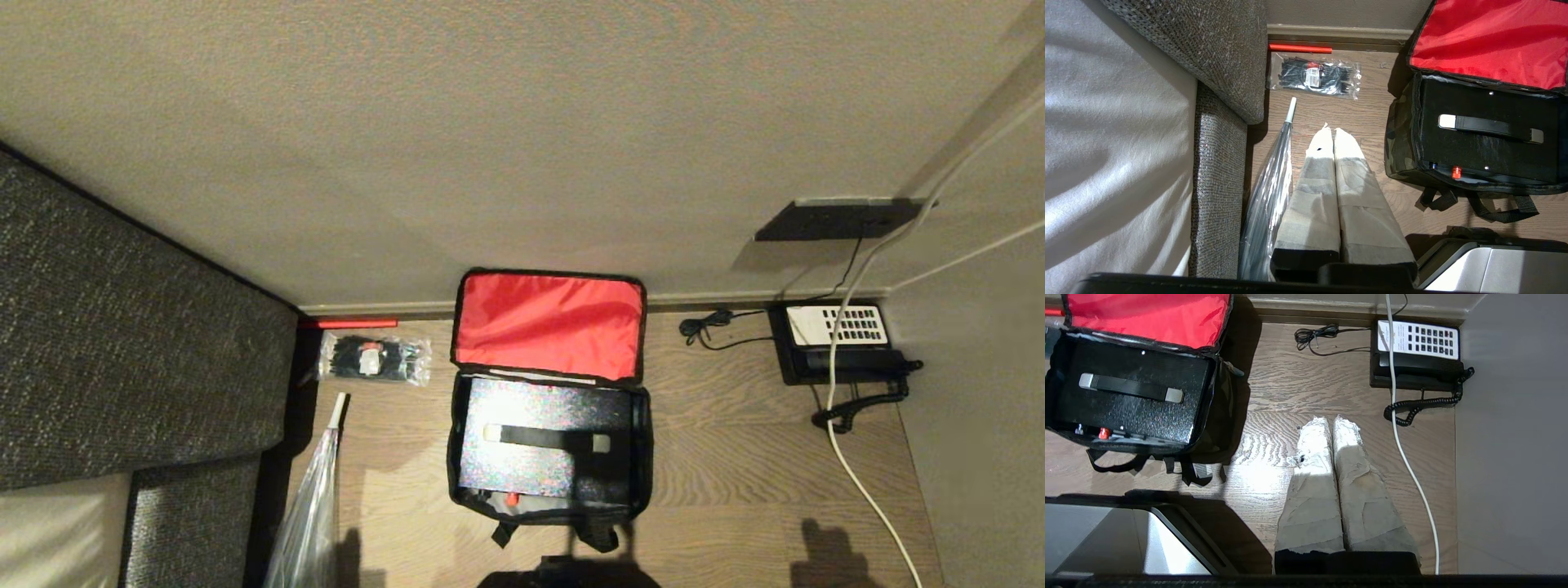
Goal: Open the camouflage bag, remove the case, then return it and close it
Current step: Close the top of the storage box
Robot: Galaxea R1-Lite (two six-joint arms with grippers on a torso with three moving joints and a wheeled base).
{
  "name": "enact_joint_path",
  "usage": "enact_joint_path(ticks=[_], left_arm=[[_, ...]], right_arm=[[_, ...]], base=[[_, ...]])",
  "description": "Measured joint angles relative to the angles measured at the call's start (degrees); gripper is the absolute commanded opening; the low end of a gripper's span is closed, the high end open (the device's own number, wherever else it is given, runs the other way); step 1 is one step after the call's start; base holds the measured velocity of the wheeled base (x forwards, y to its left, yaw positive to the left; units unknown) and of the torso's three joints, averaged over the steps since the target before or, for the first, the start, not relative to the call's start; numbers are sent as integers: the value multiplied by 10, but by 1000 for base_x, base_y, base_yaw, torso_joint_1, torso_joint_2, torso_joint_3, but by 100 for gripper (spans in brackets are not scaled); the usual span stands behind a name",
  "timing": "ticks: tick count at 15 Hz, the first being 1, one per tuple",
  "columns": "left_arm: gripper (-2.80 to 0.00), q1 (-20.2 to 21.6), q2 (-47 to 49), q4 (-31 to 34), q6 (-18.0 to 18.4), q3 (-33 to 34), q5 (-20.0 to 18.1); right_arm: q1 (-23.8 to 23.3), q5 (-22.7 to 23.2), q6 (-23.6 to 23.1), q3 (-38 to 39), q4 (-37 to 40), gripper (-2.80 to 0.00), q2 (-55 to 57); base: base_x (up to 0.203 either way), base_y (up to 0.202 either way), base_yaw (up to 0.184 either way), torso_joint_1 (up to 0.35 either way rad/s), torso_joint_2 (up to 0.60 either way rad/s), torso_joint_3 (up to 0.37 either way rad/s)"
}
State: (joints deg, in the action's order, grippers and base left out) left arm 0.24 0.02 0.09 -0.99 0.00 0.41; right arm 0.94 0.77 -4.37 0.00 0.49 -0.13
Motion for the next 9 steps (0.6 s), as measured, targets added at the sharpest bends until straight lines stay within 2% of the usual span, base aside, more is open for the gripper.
enact_joint_path(ticks=[3,5,9], left_arm=[[-280,0,0,0,0,0,0],[-280,0,0,0,0,0,0],[-280,0,0,0,0,0,0]], right_arm=[[0,-1,10,-30,6,-280,0],[0,0,12,-123,42,-280,0],[0,32,21,-353,254,-280,0]], base=[[0,0,0,0,0,0],[0,0,0,0,0,0],[0,0,0,0,0,0]])
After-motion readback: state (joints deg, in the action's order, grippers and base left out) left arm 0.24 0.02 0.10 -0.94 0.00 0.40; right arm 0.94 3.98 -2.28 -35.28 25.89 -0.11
